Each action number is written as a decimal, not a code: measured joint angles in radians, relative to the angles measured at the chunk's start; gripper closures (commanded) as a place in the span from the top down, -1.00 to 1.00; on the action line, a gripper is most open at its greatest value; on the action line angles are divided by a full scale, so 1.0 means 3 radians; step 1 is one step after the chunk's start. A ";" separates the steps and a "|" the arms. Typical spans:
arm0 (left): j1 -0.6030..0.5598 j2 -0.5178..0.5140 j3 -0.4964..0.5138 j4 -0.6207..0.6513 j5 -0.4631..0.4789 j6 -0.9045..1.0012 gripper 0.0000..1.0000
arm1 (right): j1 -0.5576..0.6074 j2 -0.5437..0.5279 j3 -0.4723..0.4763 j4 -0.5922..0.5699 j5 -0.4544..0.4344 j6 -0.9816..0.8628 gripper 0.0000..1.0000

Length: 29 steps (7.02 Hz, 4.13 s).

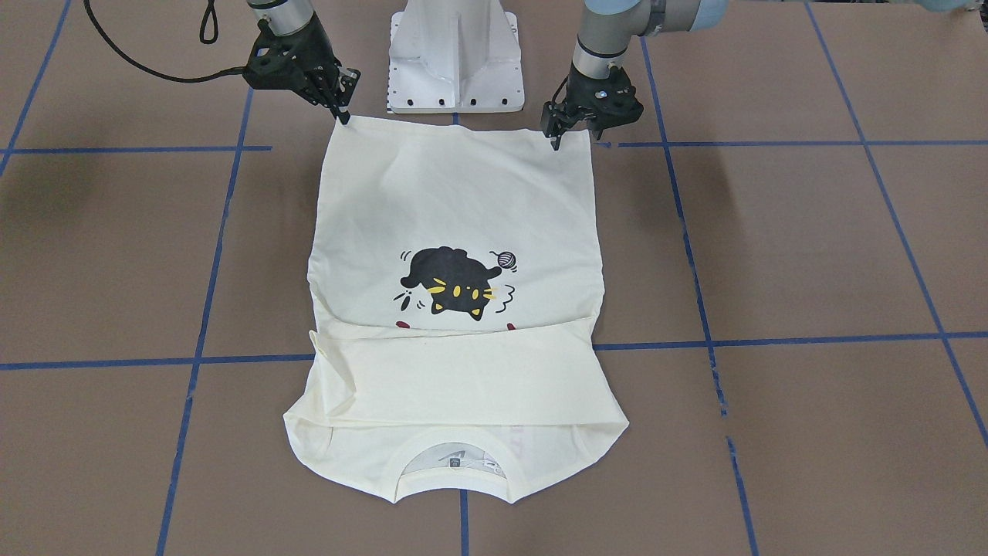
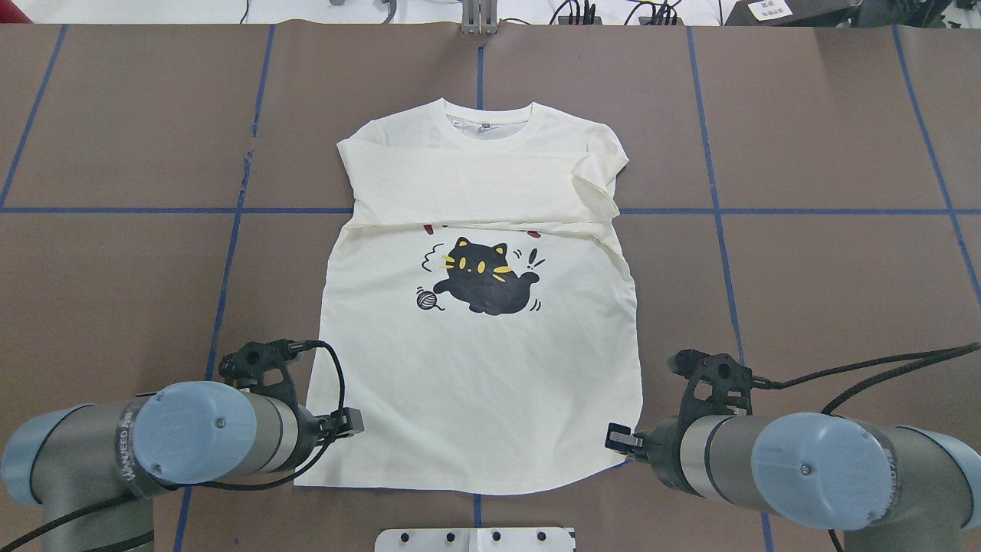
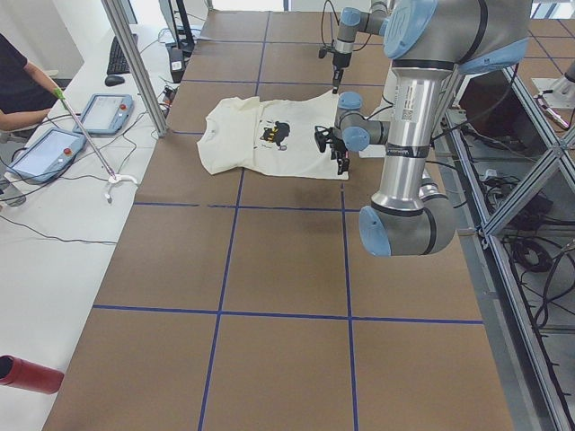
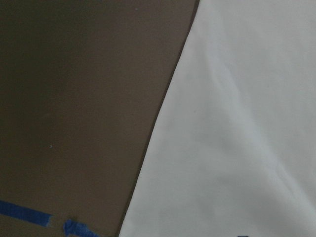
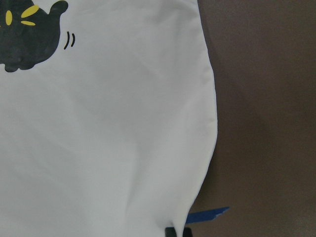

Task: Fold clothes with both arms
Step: 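Lower both grippers onto the hem corners and grasp them, then lift the hem with both grippers and fold it toward the collar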

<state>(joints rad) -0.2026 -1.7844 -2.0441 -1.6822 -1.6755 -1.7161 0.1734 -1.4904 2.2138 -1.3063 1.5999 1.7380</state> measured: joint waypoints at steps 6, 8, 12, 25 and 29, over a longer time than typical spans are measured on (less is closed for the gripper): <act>0.0105 0.0111 0.0008 -0.0002 -0.0002 -0.0078 -0.03 | 0.0027 0.0007 0.0018 0.0003 0.0010 -0.0005 -1.00; 0.0115 0.0122 0.0008 0.0000 -0.0004 -0.0078 -0.76 | 0.0038 0.0008 0.0019 0.0000 0.0012 -0.0005 -1.00; 0.0120 0.0151 -0.0060 0.0074 0.0000 -0.0077 -1.00 | 0.0079 -0.0004 0.0025 0.0002 0.0053 -0.0008 -1.00; 0.0469 0.0109 -0.1579 0.0898 -0.0269 0.0527 -1.00 | 0.0107 -0.0837 0.0870 -0.0002 0.1181 -0.0057 -1.00; -0.0470 -0.0125 -0.1119 0.0890 -0.0598 0.1216 -1.00 | 0.1204 -0.0062 0.0070 0.0001 0.1557 -0.0791 -1.00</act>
<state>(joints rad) -0.3437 -1.8219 -2.3797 -1.4151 -1.8548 -1.3512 0.5345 -1.5091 2.2349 -1.3060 2.0669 1.5008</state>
